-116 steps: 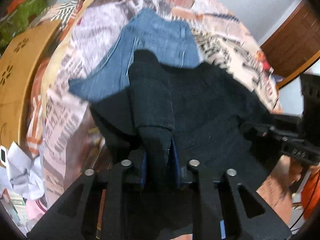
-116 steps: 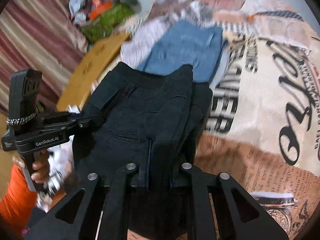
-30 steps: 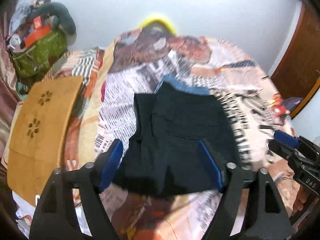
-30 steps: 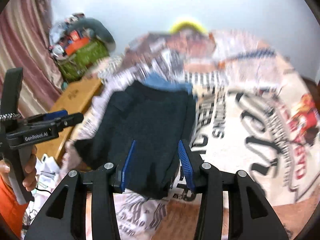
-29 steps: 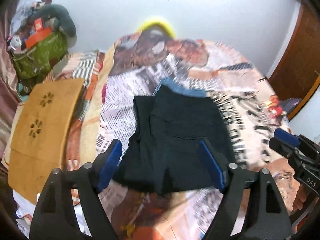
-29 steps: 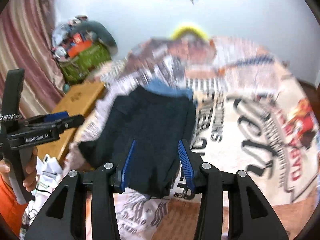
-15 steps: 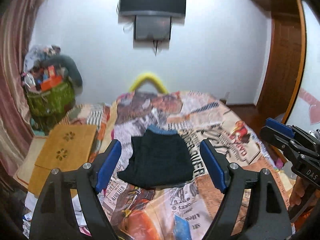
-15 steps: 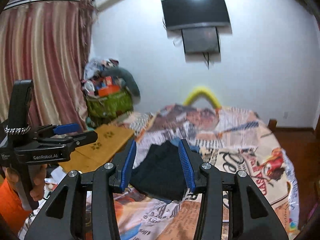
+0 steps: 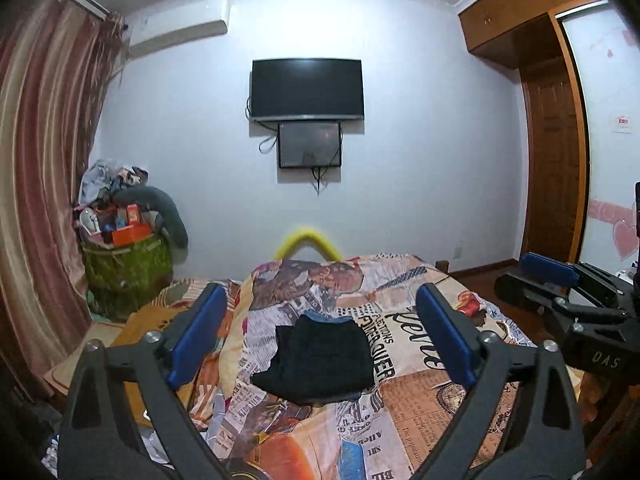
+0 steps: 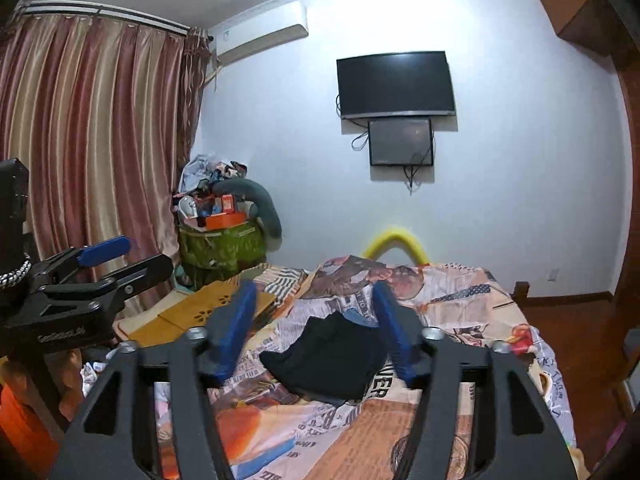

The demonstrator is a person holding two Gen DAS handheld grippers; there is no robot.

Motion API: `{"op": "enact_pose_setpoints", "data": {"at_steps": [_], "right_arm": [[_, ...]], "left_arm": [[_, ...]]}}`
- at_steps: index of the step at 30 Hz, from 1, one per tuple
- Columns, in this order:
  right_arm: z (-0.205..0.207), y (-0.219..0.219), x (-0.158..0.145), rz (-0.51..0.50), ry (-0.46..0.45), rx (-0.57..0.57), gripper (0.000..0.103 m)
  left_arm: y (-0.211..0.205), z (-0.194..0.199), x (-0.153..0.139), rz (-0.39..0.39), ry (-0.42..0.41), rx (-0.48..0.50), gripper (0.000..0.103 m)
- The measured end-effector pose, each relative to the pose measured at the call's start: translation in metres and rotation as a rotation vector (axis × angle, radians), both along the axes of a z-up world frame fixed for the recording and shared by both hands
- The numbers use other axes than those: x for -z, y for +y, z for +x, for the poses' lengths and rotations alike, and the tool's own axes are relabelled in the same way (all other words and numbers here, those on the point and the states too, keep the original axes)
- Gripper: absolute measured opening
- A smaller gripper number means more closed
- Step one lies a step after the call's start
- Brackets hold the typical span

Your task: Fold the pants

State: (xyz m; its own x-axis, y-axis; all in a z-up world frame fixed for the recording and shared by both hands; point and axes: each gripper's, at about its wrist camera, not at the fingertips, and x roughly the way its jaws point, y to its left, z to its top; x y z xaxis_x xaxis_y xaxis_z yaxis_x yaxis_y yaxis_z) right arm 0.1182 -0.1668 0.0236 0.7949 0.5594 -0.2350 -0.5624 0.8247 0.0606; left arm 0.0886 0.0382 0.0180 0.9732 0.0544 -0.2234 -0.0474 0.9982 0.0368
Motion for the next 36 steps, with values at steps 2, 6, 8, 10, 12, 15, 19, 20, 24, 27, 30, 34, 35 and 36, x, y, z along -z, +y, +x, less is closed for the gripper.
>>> {"op": "enact_pose_setpoints", "data": {"at_steps": [2,6,8,10,12,15,19,20,24,27,30,34,35,36], "right_arm": [[-0.002,-0.001,0.001,0.005,-0.001,0.011,0.071],[-0.005,-0.003,0.003,0.009,-0.007,0.042,0.091],[-0.006,-0.002,0.003,0.002,-0.024,0.063,0.103],[-0.01,-0.002,0.003,-0.002,-0.034,0.072,0.103],[-0.011,-0.002,0.003,-0.006,-0.036,0.073,0.103],[-0.013,-0.002,0.003,-0.008,-0.039,0.077,0.103],[-0.015,-0.002,0.005,-0.009,-0.033,0.073,0.103],[-0.016,-0.002,0.006,-0.01,-0.032,0.074,0.103],[-0.018,-0.004,0.009,-0.017,-0.03,0.078,0.103],[-0.018,-0.004,0.009,-0.018,-0.025,0.08,0.103],[-0.018,-0.006,0.009,-0.014,-0.019,0.082,0.103],[-0.018,-0.007,0.009,-0.016,-0.016,0.086,0.103],[-0.019,-0.008,0.008,-0.015,-0.016,0.087,0.103],[-0.019,-0.008,0.008,-0.015,-0.016,0.087,0.103]], "left_arm": [[-0.001,-0.004,0.002,0.002,-0.01,-0.002,0.102],[0.002,-0.006,0.005,-0.014,-0.016,-0.003,0.103],[0.003,-0.008,0.007,-0.017,-0.014,0.0,0.103],[0.003,-0.009,0.007,-0.017,-0.015,-0.005,0.103],[0.003,-0.009,0.008,-0.017,-0.013,-0.003,0.103],[0.003,-0.01,0.009,-0.019,-0.012,0.002,0.103],[0.001,-0.01,0.011,-0.018,-0.009,0.003,0.103],[0.001,-0.009,0.012,-0.019,-0.007,0.004,0.103],[0.001,-0.008,0.014,-0.017,-0.002,0.006,0.103],[0.0,-0.008,0.015,-0.013,-0.001,0.005,0.103],[-0.001,-0.006,0.017,-0.009,0.002,0.008,0.103],[0.0,-0.007,0.017,-0.009,0.002,0.008,0.103],[0.0,-0.007,0.018,-0.009,0.003,0.009,0.103],[0.0,-0.007,0.018,-0.01,0.002,0.011,0.103]]}}
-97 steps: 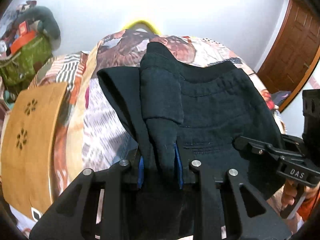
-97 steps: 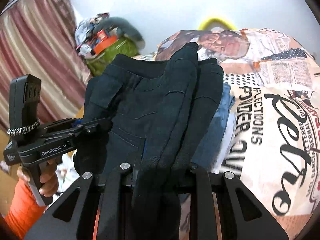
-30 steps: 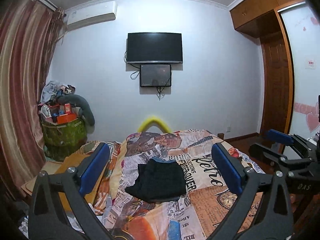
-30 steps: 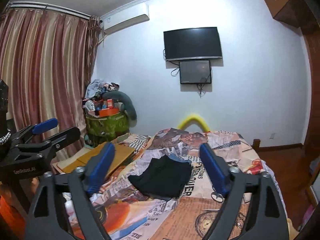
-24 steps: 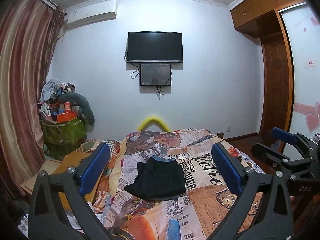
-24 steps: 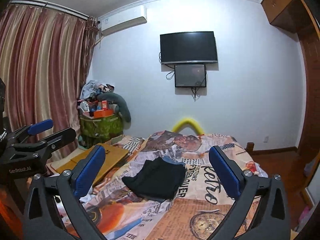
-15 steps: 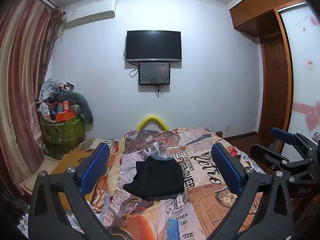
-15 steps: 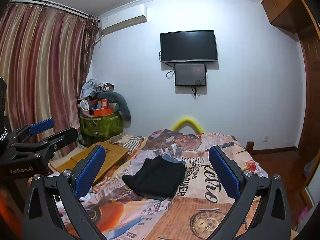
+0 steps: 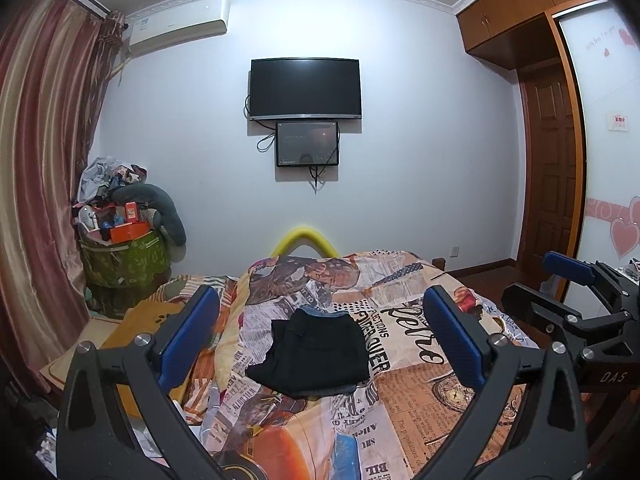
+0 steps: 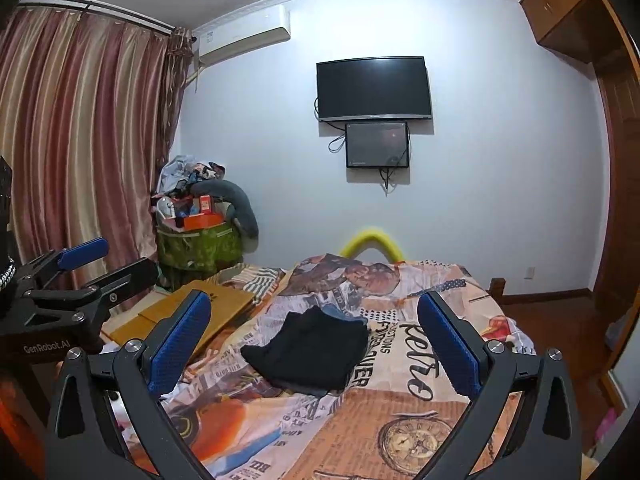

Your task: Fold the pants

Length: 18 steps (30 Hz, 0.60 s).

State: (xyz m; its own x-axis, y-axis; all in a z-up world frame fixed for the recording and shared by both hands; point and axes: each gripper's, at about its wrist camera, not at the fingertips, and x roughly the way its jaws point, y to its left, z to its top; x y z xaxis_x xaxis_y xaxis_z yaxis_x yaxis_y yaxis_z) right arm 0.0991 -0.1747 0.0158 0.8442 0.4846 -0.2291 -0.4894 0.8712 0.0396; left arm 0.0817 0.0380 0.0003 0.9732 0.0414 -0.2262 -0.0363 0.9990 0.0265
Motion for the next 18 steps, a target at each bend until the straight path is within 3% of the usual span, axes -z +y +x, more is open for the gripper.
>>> {"op": "enact_pose_setpoints", "data": {"at_steps": [18], "right_arm": [[-0.001,-0.002,-0.0025,0.012,-0.002,0.006,0.103]], "left_arm": [[-0.0013,-0.0017,-0.0011,-0.007,-0.002,0.016,0.103]]}}
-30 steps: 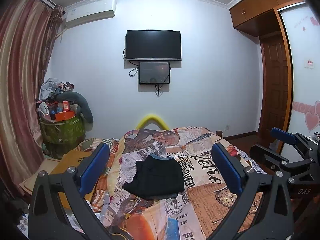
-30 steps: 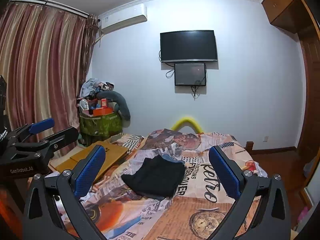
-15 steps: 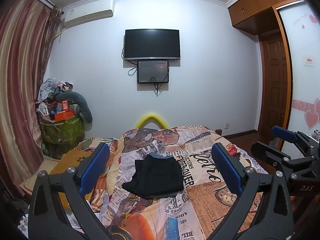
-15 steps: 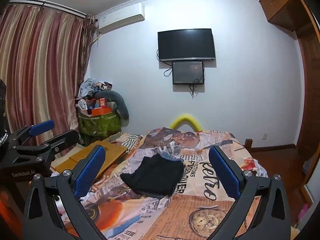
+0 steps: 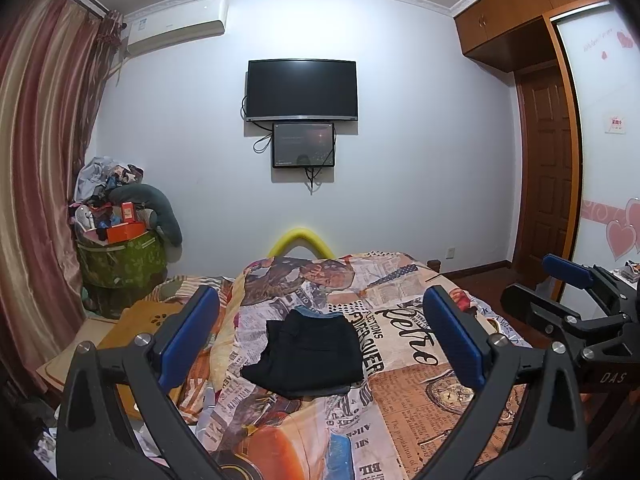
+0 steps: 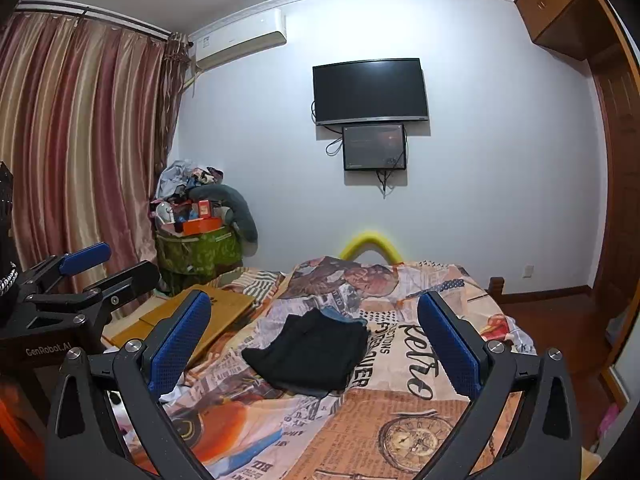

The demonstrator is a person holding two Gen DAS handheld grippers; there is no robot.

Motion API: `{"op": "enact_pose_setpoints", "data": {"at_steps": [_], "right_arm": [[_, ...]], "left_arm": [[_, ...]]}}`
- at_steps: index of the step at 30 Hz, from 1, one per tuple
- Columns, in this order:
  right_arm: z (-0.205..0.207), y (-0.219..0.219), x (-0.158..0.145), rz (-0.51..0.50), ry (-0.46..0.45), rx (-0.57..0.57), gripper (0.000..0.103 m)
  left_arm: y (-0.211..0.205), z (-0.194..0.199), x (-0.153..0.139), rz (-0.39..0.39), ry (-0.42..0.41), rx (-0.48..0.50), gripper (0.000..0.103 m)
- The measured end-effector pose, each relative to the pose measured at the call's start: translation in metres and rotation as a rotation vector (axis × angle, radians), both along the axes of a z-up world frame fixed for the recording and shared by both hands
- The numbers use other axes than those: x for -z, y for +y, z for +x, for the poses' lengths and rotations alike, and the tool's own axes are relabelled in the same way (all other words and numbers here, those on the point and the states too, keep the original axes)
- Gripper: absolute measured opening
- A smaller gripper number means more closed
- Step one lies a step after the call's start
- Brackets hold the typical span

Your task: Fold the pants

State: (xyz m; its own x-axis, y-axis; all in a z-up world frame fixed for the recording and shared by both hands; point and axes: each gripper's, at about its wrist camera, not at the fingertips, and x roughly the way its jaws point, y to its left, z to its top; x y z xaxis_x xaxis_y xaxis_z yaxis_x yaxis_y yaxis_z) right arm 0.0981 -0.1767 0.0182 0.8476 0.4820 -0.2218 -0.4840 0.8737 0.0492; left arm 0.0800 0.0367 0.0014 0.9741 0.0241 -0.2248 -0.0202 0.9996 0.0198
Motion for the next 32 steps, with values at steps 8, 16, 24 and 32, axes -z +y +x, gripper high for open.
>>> {"op": "enact_pose_setpoints", "data": {"at_steps": [8,16,24,32], "right_arm": [[-0.001,0.0002,0.0001,0.002,-0.001,0.0,0.103],[-0.008,0.0005,-0.0029,0.013,-0.003,0.005,0.103],[-0.0093,0.0018,-0.0028,0.015,0.001,0.006,0.103],[-0.0099,0.0025,-0.0017,0.015,0.004,0.009,0.103]], "left_arm": [[0.0025,-0.0008,-0.0012,-0.013,0.004,0.009,0.103],[0.0013,-0.003,-0.0013,-0.004,0.01,0.015,0.103],[0.0003,-0.0039,0.0005,-0.006,0.02,0.025,0.103],[0.0035,-0.0055,0.0038,-0.009,0.028,0.031,0.103]]}}
